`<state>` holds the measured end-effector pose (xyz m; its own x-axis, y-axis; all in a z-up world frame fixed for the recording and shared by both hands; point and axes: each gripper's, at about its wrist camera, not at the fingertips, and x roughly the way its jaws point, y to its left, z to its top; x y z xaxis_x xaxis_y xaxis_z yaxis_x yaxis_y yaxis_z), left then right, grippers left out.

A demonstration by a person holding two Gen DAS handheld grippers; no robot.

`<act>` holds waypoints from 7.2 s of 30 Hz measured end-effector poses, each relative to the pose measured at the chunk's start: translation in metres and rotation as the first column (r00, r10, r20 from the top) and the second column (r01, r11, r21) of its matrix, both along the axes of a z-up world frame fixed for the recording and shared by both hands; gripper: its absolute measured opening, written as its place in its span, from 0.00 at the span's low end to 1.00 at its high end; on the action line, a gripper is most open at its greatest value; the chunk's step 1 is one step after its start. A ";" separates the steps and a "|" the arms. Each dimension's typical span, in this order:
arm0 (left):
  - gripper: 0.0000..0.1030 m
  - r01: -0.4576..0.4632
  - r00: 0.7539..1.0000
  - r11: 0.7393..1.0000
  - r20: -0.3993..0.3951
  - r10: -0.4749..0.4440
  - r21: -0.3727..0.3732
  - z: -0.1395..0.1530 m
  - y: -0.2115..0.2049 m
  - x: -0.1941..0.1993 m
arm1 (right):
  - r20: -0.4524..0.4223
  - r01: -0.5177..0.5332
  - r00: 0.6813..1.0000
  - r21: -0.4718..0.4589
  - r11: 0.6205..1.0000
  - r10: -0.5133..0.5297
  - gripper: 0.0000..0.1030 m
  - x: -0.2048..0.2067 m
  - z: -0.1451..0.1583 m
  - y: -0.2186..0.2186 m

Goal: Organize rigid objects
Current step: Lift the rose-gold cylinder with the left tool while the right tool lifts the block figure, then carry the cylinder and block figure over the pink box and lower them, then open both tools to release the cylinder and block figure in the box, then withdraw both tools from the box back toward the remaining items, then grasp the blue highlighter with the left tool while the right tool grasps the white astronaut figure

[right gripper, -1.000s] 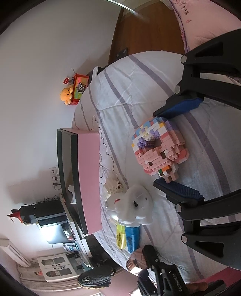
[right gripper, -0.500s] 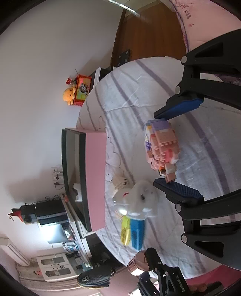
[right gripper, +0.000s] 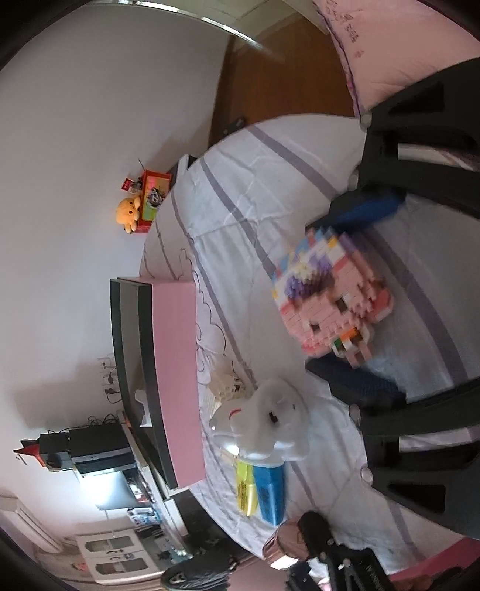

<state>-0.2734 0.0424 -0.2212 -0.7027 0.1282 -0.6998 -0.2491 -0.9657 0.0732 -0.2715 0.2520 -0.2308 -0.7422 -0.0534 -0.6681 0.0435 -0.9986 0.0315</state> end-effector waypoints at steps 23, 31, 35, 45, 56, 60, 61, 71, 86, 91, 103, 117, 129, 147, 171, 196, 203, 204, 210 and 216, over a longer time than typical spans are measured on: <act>0.53 -0.012 0.974 0.997 -0.224 0.029 0.078 0.081 -0.020 0.033 | -0.219 -0.149 0.965 -0.007 0.989 0.144 0.62 0.044 0.098 -0.030; 0.53 -0.073 0.931 0.995 -0.353 0.094 0.072 0.129 -0.035 0.053 | -0.290 -0.189 0.939 0.018 0.982 0.186 0.62 0.054 0.133 -0.048; 0.53 -0.096 0.905 0.993 -0.410 0.117 0.073 0.150 -0.041 0.064 | -0.327 -0.204 0.923 0.025 0.979 0.200 0.62 0.058 0.149 -0.055; 0.53 -0.111 0.875 0.992 -0.467 0.128 0.064 0.175 -0.044 0.060 | -0.374 -0.228 0.900 0.036 0.973 0.225 0.62 0.054 0.170 -0.060; 0.53 -0.106 0.881 0.994 -0.463 0.100 0.014 0.178 -0.024 -0.005 | -0.343 -0.235 0.910 0.032 0.971 0.231 0.62 0.002 0.163 -0.049; 0.53 -0.082 0.898 0.997 -0.435 0.069 -0.011 0.172 -0.009 -0.048 | -0.315 -0.226 0.921 0.039 0.973 0.227 0.62 -0.032 0.154 -0.042; 0.53 -0.077 0.902 0.997 -0.426 0.065 -0.013 0.169 -0.007 -0.059 | -0.308 -0.223 0.925 0.041 0.974 0.224 0.62 -0.041 0.152 -0.040; 0.53 -0.041 0.953 0.996 -0.301 0.016 -0.077 0.125 0.018 -0.179 | -0.223 -0.204 0.952 0.041 0.978 0.208 0.62 -0.136 0.116 -0.027; 0.53 -0.036 0.991 0.997 -0.133 0.028 -0.063 0.050 0.012 -0.228 | -0.052 -0.305 0.951 0.027 0.952 0.306 0.62 -0.204 0.045 -0.048; 0.53 -0.040 0.992 0.998 -0.124 0.034 -0.044 0.046 0.009 -0.226 | -0.038 -0.315 0.948 0.017 0.949 0.316 0.63 -0.207 0.038 -0.053; 0.66 -0.048 0.988 0.998 -0.152 0.041 -0.045 0.047 0.008 -0.221 | -0.070 -0.323 0.944 0.009 0.946 0.322 0.63 -0.204 0.039 -0.059; 0.95 -0.093 0.980 0.995 -0.181 0.084 -0.042 0.053 -0.001 -0.218 | -0.103 -0.284 0.953 0.006 0.959 0.283 0.76 -0.200 0.042 -0.054; 1.00 -0.139 0.960 0.989 -0.237 0.146 0.050 0.089 -0.032 -0.139 | -0.173 -0.212 0.961 0.034 0.977 0.215 1.00 -0.144 0.081 -0.045; 1.00 -0.106 0.909 0.991 -0.396 0.128 0.077 0.151 -0.042 0.048 | -0.323 -0.081 0.944 -0.010 0.997 0.074 1.00 0.038 0.151 -0.040; 1.00 -0.151 0.813 0.982 -0.551 0.187 0.109 0.194 -0.068 0.168 | -0.434 -0.093 0.896 0.021 0.995 0.093 1.00 0.156 0.188 -0.064; 1.00 -0.154 0.897 0.986 -0.410 0.164 0.057 0.142 -0.064 0.111 | -0.314 -0.092 0.945 0.004 0.996 0.088 1.00 0.116 0.144 -0.060; 1.00 -0.150 0.948 0.989 -0.283 0.149 0.017 0.096 -0.060 0.067 | -0.157 -0.098 0.983 -0.005 0.995 0.096 1.00 0.063 0.089 -0.059; 1.00 -0.150 0.951 0.989 -0.270 0.148 0.013 0.091 -0.060 0.063 | -0.133 -0.097 0.986 -0.004 0.995 0.096 1.00 0.054 0.081 -0.060; 1.00 -0.147 0.969 0.989 -0.203 0.143 -0.006 0.066 -0.059 0.041 | -0.038 -0.109 0.993 -0.004 0.994 0.109 1.00 0.007 0.045 -0.063; 1.00 -0.113 0.984 0.994 -0.140 0.111 -0.008 0.049 -0.053 0.022 | 0.005 -0.150 0.989 -0.020 0.988 0.150 1.00 -0.027 0.028 -0.068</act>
<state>-0.2510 -0.0107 -0.1720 -0.8024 0.0326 -0.5959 -0.1257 -0.9854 0.1153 -0.2987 0.1837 -0.2026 -0.7207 -0.1770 -0.6703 0.1926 -0.9799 0.0518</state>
